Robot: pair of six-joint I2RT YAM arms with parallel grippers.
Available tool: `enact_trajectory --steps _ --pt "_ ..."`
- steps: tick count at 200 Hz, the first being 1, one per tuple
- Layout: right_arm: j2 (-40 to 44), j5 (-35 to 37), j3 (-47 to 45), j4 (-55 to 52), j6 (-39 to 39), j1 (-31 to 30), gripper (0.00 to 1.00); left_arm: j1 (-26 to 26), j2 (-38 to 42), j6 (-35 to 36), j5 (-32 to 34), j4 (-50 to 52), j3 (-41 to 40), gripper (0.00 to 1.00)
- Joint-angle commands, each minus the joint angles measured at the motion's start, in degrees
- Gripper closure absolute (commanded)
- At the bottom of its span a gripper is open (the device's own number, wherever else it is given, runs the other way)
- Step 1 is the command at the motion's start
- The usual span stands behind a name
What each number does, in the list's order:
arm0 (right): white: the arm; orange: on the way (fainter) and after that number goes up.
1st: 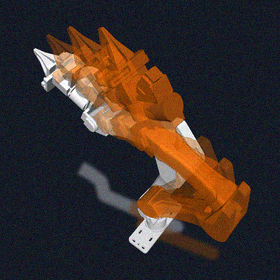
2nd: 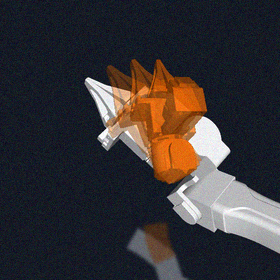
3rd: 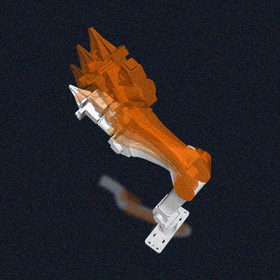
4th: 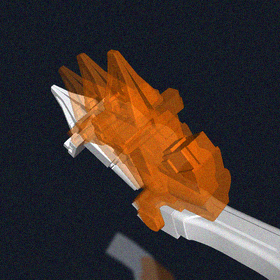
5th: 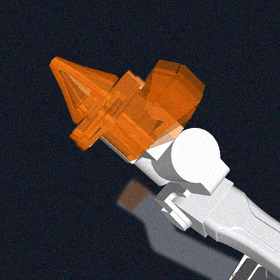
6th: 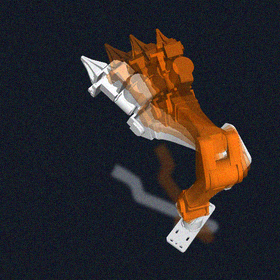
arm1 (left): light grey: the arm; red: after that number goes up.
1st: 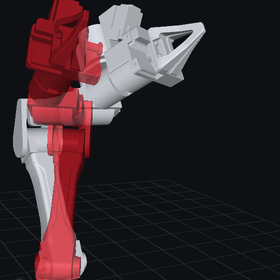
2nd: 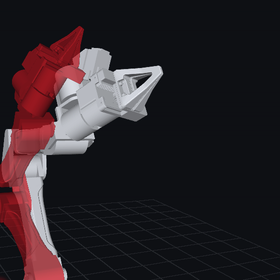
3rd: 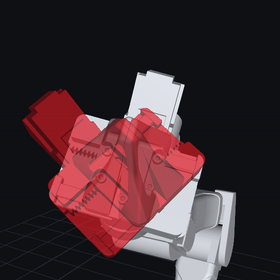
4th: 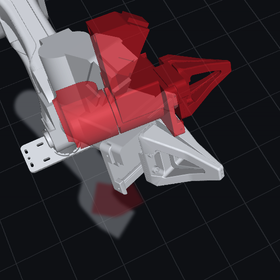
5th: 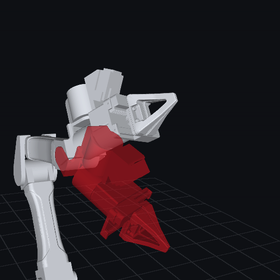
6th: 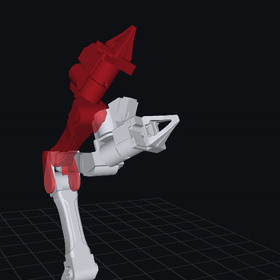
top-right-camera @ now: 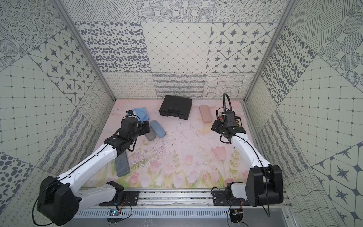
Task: Wipe the eyeglass case
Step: Move the eyeglass case from the center of the board.
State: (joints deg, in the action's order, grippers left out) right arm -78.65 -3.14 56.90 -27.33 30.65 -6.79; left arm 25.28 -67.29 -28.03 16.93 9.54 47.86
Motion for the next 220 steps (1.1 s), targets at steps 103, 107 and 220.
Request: enact_trajectory --steps 103,107,220 --pt "-38.02 16.65 36.38 -3.15 -12.97 -4.24 0.08 3.49 -3.55 -4.63 -4.1 7.66 1.32 0.14" --pt "-39.12 16.35 37.43 -3.41 -13.19 -4.2 0.08 3.23 -3.84 -4.73 -3.87 8.06 1.55 0.14" --pt "-58.77 7.47 61.07 -12.89 -13.7 -3.83 0.08 -10.29 -12.92 -5.91 -10.28 8.65 9.81 0.1"
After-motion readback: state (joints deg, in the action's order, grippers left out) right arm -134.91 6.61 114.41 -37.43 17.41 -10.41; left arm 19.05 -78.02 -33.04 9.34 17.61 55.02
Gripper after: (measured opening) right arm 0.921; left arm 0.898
